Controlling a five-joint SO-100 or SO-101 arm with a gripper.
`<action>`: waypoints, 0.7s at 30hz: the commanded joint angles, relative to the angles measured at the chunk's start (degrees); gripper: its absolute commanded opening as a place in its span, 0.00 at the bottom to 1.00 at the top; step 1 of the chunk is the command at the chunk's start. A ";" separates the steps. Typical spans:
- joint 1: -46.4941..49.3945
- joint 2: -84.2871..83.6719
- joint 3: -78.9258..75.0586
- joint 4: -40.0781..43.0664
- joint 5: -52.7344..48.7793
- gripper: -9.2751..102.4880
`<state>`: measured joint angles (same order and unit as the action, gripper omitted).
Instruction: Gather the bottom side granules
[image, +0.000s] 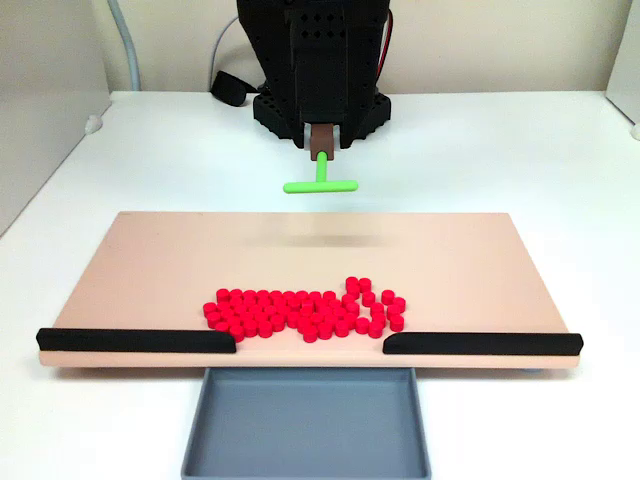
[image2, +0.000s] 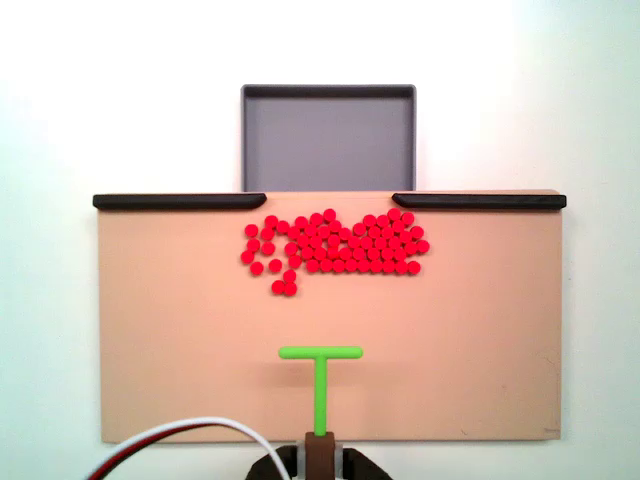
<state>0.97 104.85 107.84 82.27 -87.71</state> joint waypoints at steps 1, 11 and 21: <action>-0.70 1.93 0.00 0.88 -2.11 0.08; -1.14 3.25 -0.18 0.88 -1.49 0.08; -1.32 2.37 -0.62 0.88 -1.85 0.08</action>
<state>0.09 106.08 107.84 83.06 -89.91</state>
